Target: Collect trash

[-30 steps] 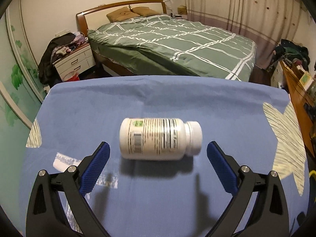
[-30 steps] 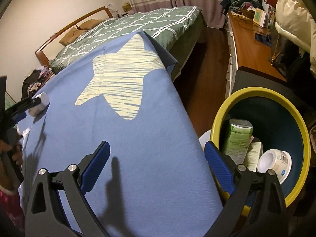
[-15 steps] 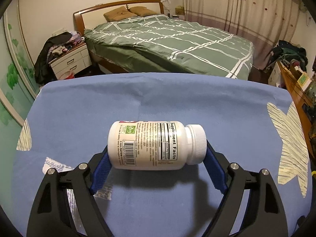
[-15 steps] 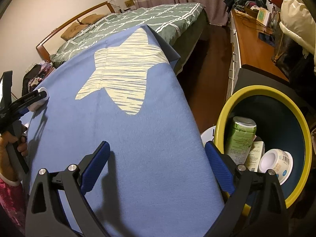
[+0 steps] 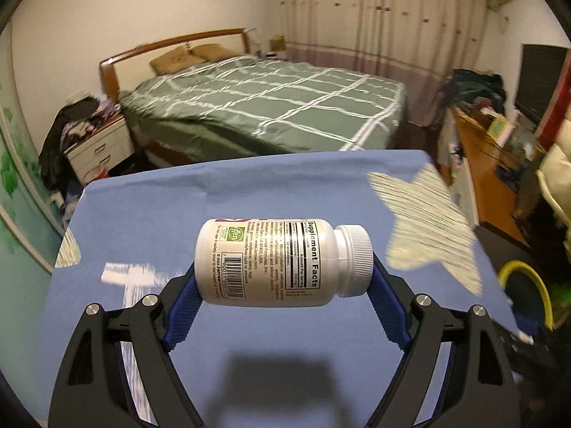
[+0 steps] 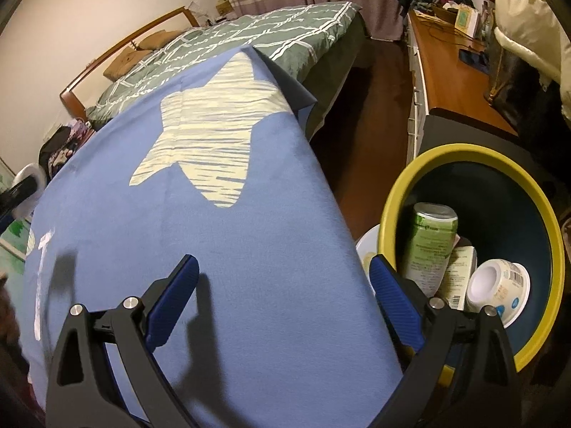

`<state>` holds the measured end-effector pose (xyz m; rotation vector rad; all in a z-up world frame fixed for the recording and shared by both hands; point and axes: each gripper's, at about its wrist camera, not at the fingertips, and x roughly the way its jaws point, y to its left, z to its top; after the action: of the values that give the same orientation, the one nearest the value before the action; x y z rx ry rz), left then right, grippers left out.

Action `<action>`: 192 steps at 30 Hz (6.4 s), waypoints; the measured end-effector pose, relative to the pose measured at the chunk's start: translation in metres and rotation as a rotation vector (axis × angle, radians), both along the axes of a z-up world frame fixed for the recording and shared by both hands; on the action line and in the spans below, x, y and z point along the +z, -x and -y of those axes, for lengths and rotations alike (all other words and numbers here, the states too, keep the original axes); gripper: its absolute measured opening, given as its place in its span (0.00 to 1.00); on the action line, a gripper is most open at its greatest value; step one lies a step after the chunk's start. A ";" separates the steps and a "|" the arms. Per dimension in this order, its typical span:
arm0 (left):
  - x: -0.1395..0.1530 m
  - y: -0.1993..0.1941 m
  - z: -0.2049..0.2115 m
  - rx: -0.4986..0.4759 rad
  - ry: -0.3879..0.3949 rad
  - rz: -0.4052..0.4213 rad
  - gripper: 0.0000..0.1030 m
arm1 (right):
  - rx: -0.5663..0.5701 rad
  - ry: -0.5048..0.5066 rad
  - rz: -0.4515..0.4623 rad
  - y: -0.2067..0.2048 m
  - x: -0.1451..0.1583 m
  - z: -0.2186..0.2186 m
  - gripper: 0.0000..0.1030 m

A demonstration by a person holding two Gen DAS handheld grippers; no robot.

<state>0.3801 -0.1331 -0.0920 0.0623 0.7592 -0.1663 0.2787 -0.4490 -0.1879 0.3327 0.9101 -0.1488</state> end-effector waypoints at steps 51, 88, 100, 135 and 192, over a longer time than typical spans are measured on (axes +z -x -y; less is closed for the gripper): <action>-0.011 0.162 0.267 -0.430 -0.009 -0.099 0.95 | -0.222 0.133 0.083 0.223 0.028 0.145 0.90; 0.064 0.319 -0.068 0.105 0.033 0.224 0.95 | 0.057 0.252 0.343 0.251 0.120 -0.002 0.92; 0.065 0.320 -0.066 0.101 0.035 0.222 0.95 | 0.057 0.252 0.345 0.251 0.120 -0.002 0.92; 0.063 0.319 -0.063 0.091 0.045 0.205 0.95 | 0.059 0.243 0.344 0.249 0.117 -0.005 0.93; 0.036 0.278 -0.070 0.077 0.059 0.095 0.95 | 0.101 0.231 0.298 0.223 0.106 -0.021 0.93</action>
<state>0.1021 -0.0628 -0.0563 -0.0153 0.6600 -0.1117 0.0555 -0.4278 -0.0819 0.0893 0.6060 -0.1063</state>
